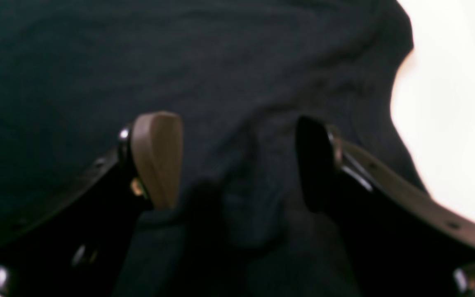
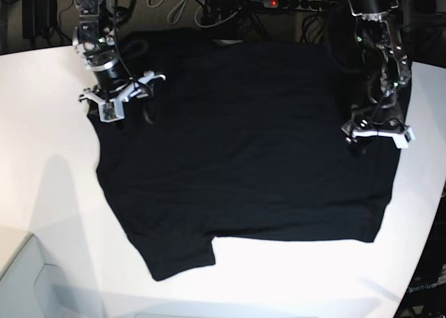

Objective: Layout the t-shirt on the table in an organized manner, then fold the t-shirt properly
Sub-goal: 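Pull the shirt's shoulder edge outward with both grippers to flatten it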

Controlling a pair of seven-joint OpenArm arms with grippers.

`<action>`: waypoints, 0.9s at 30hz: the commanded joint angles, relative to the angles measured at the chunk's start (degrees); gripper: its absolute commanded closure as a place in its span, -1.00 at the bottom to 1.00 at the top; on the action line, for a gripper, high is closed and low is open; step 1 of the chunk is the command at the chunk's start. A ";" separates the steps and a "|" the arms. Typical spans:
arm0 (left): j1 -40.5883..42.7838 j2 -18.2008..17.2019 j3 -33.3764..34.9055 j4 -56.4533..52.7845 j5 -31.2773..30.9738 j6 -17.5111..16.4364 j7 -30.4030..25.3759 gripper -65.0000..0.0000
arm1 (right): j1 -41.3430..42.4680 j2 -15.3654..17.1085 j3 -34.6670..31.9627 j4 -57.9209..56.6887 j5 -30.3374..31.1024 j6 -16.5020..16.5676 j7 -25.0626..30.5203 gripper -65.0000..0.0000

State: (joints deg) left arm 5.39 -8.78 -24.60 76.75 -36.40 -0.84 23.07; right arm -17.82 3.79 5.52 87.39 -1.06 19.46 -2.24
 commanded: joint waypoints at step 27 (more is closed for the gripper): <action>-12.46 0.47 -0.15 -15.08 5.15 0.62 0.45 -0.36 | 23.85 4.60 4.72 -28.01 0.66 -0.25 1.76 -0.26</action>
State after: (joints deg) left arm -6.87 -8.51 -24.97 62.15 -31.33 -1.63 19.49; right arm 5.78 7.81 9.87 59.24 -0.01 20.10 1.61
